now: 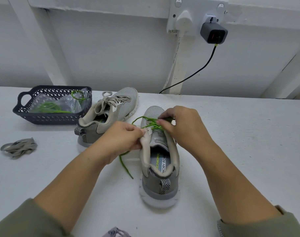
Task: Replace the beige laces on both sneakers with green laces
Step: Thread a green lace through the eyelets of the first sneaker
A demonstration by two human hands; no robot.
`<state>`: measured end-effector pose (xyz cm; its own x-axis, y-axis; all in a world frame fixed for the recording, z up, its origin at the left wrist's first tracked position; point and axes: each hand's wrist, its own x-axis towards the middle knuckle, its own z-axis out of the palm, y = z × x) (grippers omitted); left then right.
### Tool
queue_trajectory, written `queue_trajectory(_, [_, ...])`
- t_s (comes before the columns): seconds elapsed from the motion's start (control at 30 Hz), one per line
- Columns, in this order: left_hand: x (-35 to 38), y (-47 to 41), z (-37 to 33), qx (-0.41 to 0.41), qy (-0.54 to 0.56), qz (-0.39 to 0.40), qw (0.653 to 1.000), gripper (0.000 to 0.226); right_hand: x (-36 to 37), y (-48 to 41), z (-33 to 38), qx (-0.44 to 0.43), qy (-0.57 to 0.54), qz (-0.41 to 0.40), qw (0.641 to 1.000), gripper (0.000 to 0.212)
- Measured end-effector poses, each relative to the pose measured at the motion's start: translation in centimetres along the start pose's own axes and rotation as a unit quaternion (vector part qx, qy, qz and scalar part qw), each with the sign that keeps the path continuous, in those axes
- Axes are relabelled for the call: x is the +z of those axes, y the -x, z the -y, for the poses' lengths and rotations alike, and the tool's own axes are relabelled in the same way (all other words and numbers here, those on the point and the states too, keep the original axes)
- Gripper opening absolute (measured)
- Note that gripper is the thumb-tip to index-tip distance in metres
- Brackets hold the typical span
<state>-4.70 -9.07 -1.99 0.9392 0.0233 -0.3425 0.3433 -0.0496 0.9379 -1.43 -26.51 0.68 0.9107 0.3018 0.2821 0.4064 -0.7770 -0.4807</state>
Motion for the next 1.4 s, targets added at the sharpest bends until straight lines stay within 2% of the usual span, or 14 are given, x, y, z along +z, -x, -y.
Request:
queue_trajectory(0.1, [-0.2,0.0,0.1,-0.02,0.04,0.016,0.999,0.017,0.2,0.4,0.0,0.0,0.017,0.005,1.0,0.013])
queue_trajectory(0.27, [-0.3,-0.2,0.6,-0.018,0.043,0.025,0.999,0.018,0.3,0.8,0.2,-0.005,0.025,0.066,0.997,0.011])
queue_trajectory(0.37, [-0.5,-0.3,0.8,-0.019,0.044,0.028,0.998,0.026,0.6,0.8,0.5,0.006,0.046,0.06,0.997,0.012])
queue_trajectory(0.7, [-0.3,-0.1,0.7,-0.011,0.059,0.031,0.998,0.02,0.9,0.9,0.7,0.046,0.091,0.056,0.993,0.016])
queue_trajectory(1.03, [-0.2,0.1,0.7,0.007,0.057,0.037,0.998,0.025,1.4,0.6,1.6,0.017,0.122,0.064,0.99,0.02])
queue_trajectory(1.13, [0.1,0.0,1.1,0.023,0.076,-0.006,0.997,0.017,1.4,0.4,1.7,0.016,0.124,0.067,0.99,0.02])
queue_trajectory(1.33, [0.8,-0.4,1.8,0.105,-0.014,-0.055,0.993,0.009,1.7,0.8,1.4,0.034,0.085,0.054,0.994,0.019])
queue_trajectory(1.4, [1.1,-0.6,1.9,0.107,-0.024,-0.106,0.988,0.011,1.5,0.9,1.0,0.047,0.087,0.029,0.995,0.031])
